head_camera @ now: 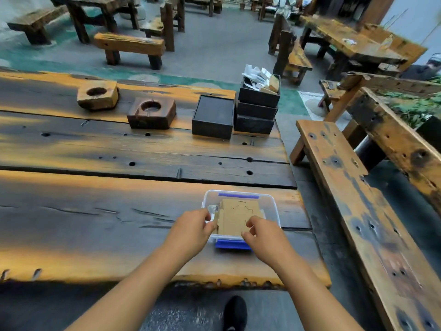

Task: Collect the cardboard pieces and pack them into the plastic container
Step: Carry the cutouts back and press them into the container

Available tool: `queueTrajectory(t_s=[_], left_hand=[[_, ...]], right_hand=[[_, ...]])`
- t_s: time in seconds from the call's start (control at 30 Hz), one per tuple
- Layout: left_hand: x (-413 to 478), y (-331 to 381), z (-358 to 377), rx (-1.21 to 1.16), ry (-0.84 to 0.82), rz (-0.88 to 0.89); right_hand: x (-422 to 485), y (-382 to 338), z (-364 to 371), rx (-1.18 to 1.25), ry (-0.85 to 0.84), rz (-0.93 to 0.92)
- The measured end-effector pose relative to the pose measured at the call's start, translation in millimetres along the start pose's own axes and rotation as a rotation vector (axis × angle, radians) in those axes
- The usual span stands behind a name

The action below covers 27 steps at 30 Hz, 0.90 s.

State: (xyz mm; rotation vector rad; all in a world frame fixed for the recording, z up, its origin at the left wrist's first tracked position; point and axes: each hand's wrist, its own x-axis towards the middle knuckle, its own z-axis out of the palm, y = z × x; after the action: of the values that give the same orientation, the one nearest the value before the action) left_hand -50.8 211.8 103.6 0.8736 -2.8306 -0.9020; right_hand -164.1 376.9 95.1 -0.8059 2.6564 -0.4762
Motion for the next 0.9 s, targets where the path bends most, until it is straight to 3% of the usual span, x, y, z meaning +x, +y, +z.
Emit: queueTrajectory(t_s=[0.4, 0.73, 0.9], left_hand=[[-2.9, 3.1, 8.8, 0.005, -0.011, 0.08], [57.3, 18.5, 58.7, 0.062, -0.117, -0.055], [77.9, 17.9, 81.2, 0.065, -0.243, -0.237]], right_hand=[[-10.3, 1.1, -3.1, 0.003, 0.004, 0.082], [62.1, 65.5, -1.1, 0.041, -0.069, 0.076], [93.5, 79.2, 12.4, 0.089, -0.223, 0.142]])
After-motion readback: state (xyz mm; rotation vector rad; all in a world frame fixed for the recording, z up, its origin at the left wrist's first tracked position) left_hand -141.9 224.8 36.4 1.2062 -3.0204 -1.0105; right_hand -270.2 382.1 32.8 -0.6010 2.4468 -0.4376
